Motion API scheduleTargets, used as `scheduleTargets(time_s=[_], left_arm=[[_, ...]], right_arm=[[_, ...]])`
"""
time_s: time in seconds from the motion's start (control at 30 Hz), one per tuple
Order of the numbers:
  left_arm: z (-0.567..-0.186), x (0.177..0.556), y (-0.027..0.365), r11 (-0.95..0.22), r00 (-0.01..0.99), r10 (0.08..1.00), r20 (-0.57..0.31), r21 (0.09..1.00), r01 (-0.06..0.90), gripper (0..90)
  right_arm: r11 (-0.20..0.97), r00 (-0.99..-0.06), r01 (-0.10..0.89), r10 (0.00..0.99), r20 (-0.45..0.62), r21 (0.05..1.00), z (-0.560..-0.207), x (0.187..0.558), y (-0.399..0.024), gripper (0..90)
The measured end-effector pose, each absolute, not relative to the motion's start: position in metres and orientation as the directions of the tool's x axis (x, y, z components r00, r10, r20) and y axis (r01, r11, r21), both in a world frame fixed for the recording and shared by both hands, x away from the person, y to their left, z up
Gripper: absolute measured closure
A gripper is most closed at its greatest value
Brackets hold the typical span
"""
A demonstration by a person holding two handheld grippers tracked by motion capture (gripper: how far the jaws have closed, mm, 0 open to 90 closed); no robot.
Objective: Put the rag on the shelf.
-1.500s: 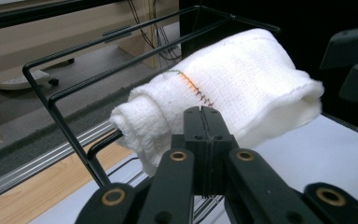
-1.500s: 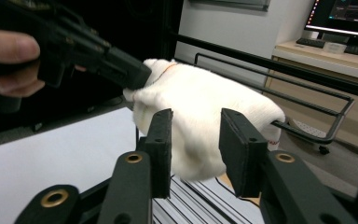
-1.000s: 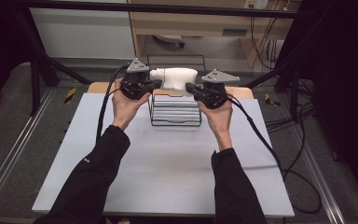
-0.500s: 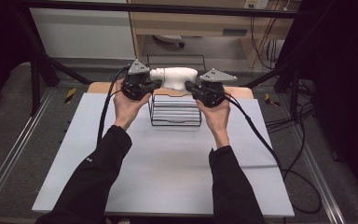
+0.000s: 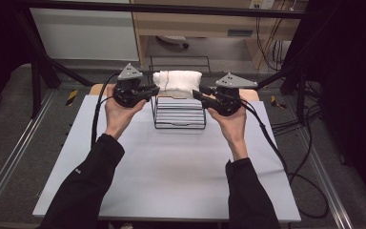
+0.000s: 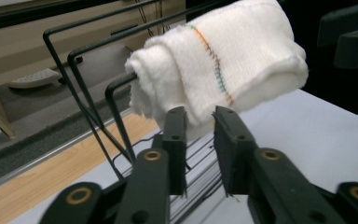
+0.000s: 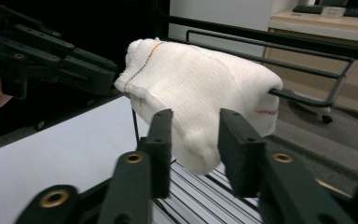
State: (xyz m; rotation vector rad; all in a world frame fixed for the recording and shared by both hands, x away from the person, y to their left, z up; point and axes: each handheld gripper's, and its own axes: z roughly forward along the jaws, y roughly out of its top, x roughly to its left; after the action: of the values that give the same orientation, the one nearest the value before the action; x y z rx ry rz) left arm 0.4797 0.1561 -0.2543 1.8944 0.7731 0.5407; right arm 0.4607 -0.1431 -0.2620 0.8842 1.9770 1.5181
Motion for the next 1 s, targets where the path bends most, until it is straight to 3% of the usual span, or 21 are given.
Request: scheduleTargets(time_s=[0.3,0.5,0.83,1.0], left_arm=[[-0.276,0.463,0.181,-0.321,0.69,0.724,0.014,0.892,0.319,51.3],[-0.3,0.454,0.196,-0.323,0.685,0.728,-0.029,0.867,0.38,35.8],[-0.331,0.434,0.218,-0.344,0.688,0.725,-0.029,0.85,0.399,14.6],[-0.348,0.423,0.228,-0.346,0.682,0.731,-0.035,0.843,0.413,8.2]], right_arm=[[0.147,-0.652,0.266,0.755,0.065,0.953,-0.278,0.449,-0.166,31.2],[0.182,-0.638,0.296,0.768,0.053,0.938,-0.289,0.443,-0.177,18.4],[0.203,-0.656,0.316,0.753,0.059,0.927,-0.315,0.428,-0.192,7.3],[0.21,-0.653,0.349,0.753,0.077,0.913,-0.332,0.419,-0.198,3.6]])
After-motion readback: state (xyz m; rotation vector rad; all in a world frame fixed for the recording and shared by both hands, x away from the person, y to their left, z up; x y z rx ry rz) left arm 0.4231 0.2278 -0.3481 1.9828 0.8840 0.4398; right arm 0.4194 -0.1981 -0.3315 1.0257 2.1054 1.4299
